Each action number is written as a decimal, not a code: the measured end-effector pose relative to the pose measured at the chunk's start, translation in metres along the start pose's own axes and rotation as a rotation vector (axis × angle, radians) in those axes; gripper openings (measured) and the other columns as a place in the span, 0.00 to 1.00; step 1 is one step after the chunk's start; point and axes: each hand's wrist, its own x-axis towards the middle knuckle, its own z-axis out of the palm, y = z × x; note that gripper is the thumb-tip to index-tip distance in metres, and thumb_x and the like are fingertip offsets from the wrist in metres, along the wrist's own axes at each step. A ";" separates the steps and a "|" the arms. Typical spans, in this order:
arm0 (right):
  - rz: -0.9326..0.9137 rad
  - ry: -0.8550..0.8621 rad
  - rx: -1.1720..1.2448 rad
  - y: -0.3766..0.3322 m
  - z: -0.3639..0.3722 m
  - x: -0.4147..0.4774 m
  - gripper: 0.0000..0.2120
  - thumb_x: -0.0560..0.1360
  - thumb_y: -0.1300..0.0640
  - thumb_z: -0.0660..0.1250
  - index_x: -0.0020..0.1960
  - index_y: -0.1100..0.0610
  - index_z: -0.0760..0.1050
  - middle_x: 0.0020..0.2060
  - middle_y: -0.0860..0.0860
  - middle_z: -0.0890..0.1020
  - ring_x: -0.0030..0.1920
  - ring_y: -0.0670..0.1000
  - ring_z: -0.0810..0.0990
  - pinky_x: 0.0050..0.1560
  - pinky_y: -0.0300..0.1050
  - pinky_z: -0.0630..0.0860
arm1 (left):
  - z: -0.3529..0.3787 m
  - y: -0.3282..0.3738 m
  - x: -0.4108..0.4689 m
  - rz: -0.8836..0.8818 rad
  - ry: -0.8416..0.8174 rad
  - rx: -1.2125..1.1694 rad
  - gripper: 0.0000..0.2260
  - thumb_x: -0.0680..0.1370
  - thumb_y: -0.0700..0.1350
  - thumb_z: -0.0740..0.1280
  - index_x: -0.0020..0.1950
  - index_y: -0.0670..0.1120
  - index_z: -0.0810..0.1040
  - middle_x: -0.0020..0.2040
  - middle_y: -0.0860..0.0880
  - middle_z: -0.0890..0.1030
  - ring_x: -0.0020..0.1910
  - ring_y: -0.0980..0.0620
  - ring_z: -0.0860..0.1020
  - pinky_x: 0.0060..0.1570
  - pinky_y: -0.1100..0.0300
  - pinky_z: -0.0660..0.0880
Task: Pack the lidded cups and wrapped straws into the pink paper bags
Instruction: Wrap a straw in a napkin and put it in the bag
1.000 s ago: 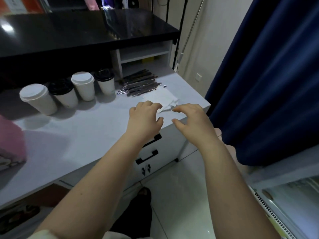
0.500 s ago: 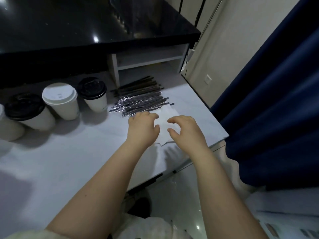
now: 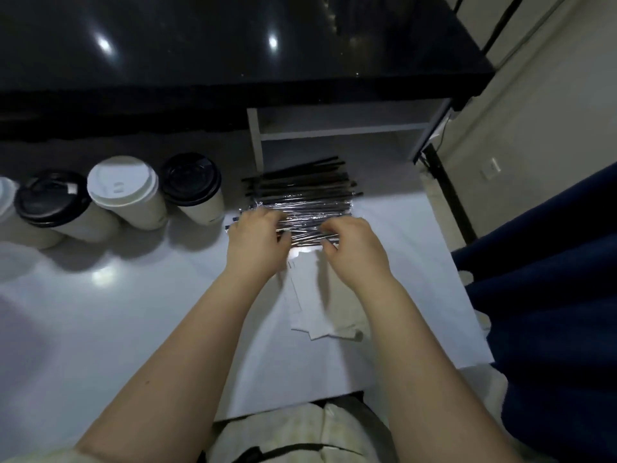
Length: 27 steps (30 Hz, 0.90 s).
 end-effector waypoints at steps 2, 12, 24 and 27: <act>0.018 -0.026 -0.094 0.009 -0.002 0.022 0.11 0.75 0.61 0.63 0.56 0.55 0.78 0.53 0.51 0.79 0.58 0.56 0.71 0.51 0.48 0.72 | 0.001 0.004 0.007 -0.049 -0.001 0.013 0.16 0.75 0.46 0.65 0.63 0.48 0.78 0.59 0.48 0.79 0.60 0.43 0.73 0.57 0.48 0.71; -0.215 -0.056 -0.095 0.027 0.010 0.090 0.16 0.76 0.60 0.63 0.62 0.52 0.77 0.60 0.49 0.77 0.59 0.57 0.68 0.58 0.49 0.64 | 0.018 0.023 0.023 -0.161 0.076 -0.029 0.17 0.73 0.42 0.66 0.62 0.49 0.79 0.57 0.49 0.79 0.59 0.44 0.72 0.58 0.49 0.69; -0.231 -0.161 -0.110 0.021 0.028 0.129 0.11 0.75 0.50 0.69 0.57 0.47 0.81 0.58 0.51 0.77 0.65 0.59 0.63 0.62 0.56 0.55 | 0.011 0.016 0.037 -0.233 0.170 -0.028 0.14 0.74 0.42 0.68 0.60 0.47 0.80 0.57 0.48 0.80 0.61 0.44 0.72 0.60 0.48 0.68; -0.243 -0.126 -0.072 0.022 0.028 0.132 0.08 0.76 0.52 0.68 0.52 0.49 0.83 0.53 0.50 0.80 0.63 0.59 0.67 0.61 0.54 0.57 | 0.009 0.019 0.041 -0.229 0.195 -0.042 0.14 0.74 0.41 0.69 0.60 0.46 0.80 0.57 0.47 0.80 0.60 0.44 0.73 0.59 0.47 0.69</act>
